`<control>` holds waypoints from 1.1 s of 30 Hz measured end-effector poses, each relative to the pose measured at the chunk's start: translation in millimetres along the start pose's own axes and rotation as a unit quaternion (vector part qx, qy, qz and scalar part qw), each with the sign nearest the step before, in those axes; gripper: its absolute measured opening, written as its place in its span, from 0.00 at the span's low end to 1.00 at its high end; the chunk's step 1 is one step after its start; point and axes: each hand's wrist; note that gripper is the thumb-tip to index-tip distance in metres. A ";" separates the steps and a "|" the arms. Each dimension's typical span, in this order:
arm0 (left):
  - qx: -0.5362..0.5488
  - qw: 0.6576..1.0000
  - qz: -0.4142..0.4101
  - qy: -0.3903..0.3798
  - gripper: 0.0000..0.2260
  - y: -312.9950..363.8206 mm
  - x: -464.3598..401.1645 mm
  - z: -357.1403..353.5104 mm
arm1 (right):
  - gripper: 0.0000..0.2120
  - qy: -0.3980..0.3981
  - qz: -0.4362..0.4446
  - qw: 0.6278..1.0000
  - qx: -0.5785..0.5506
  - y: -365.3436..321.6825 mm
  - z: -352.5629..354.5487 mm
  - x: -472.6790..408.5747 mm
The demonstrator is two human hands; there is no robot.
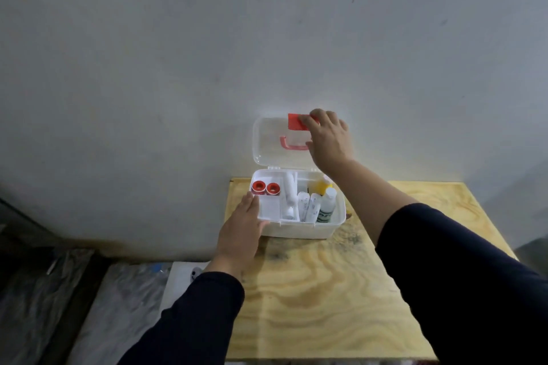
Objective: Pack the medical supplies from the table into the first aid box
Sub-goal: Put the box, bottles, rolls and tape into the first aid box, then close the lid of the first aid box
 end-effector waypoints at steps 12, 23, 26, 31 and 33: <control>0.070 0.995 0.062 -0.035 0.29 7.4 -1.1 7.3 | 0.13 0.106 0.036 0.994 0.004 -4.9 9.2 26.7; 0.167 0.977 0.129 0.000 0.23 9.1 1.6 3.8 | 0.13 0.085 0.039 0.995 -0.028 -32.5 -8.6 133.4; 0.158 0.977 0.143 -0.012 0.33 6.9 6.8 3.7 | 0.13 0.071 0.025 0.997 -0.021 -39.8 -21.4 154.2; 0.164 0.978 0.131 -0.017 0.33 9.0 14.9 7.2 | 0.16 0.017 0.016 1.000 0.005 -45.8 -32.1 175.0; 0.145 0.983 0.117 -0.014 0.31 12.3 15.2 7.7 | 0.14 0.002 0.019 1.000 0.017 -46.6 -32.5 180.7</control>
Point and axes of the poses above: each hand's wrist, its own x-axis away from the middle knuckle, its own z-axis out of the back of the hand, y = z × x, and after that the axes turned 5 degrees about z, right-handed
